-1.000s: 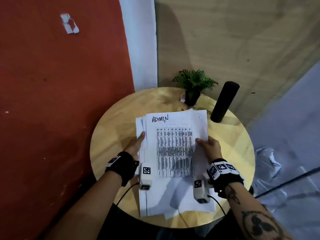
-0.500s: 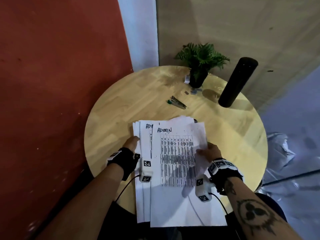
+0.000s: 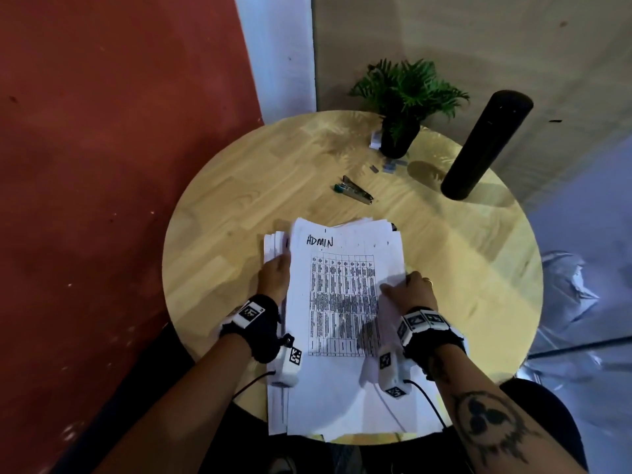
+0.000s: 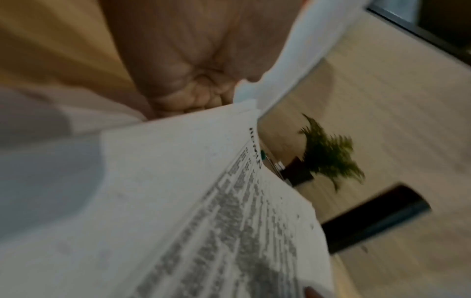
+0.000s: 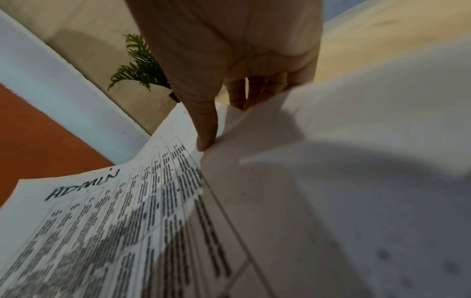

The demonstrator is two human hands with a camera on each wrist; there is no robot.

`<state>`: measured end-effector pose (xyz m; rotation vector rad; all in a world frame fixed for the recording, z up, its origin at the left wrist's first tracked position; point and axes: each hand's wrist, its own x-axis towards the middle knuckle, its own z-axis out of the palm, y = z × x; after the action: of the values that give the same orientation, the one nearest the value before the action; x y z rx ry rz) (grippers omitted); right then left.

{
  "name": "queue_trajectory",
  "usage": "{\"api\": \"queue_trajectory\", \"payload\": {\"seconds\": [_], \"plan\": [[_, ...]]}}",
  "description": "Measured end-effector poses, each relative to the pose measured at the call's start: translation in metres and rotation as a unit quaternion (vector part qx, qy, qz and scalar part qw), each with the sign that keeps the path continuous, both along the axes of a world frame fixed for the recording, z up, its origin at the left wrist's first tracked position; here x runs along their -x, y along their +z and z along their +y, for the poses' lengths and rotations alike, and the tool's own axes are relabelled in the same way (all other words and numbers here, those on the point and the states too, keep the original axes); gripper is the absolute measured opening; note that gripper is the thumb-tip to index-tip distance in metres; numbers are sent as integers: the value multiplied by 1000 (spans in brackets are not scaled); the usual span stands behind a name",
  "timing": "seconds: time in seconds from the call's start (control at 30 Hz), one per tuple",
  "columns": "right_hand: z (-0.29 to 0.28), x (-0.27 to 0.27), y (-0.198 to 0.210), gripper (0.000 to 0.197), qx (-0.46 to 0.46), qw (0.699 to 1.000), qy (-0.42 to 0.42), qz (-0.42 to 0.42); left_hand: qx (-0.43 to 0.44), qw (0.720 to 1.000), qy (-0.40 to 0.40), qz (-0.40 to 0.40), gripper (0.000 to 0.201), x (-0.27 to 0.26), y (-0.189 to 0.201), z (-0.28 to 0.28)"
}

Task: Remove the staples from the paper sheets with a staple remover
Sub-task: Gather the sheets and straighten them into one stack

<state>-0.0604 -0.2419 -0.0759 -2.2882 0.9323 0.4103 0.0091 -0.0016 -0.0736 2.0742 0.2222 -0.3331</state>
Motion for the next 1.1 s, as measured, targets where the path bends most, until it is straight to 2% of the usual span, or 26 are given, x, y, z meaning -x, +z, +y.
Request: {"api": "queue_trajectory", "payload": {"seconds": [0.03, 0.07, 0.17, 0.27, 0.37, 0.43, 0.5, 0.63, 0.73, 0.9, 1.0, 1.1], "plan": [[0, 0, 1, 70, -2, 1000, -1, -1, 55, 997, 15, 48, 55, 2, -1, 0], [1, 0, 2, 71, -4, 1000, 0, -3, 95, 993, 26, 64, 59, 4, -3, -1], [4, 2, 4, 69, -21, 1000, -2, -11, 104, 994, 18, 22, 38, 10, -11, 2], [6, 6, 6, 64, -34, 999, -12, -21, 76, 994, 74, -8, 33, 3, -12, 17], [8, 8, 6, 51, -23, 1000, 0, -20, -55, 998, 39, -6, 35, -7, -13, 33], [10, 7, 6, 39, -12, 1000, 7, -20, -146, 989, 26, -1, 40, -11, -16, 36], [13, 5, 5, 31, 11, 1000, 17, -23, -188, 981, 38, 9, 51, -7, -16, 30], [20, 1, 7, 32, 36, 998, 37, -31, -151, 985, 44, 65, 64, 4, -18, 14], [17, -1, 6, 29, 25, 998, 45, -36, -147, 984, 45, 86, 62, 3, -20, 11], [11, 4, 3, 29, -16, 994, 19, -104, -131, 987, 62, 71, 51, 8, -17, 4], [10, 2, -1, 33, -27, 992, 66, -106, -139, 987, 42, 67, 49, 9, -17, 4], [9, -3, 5, 41, -59, 995, 34, -72, -162, 981, 45, 101, 62, 4, -13, 4]]}}
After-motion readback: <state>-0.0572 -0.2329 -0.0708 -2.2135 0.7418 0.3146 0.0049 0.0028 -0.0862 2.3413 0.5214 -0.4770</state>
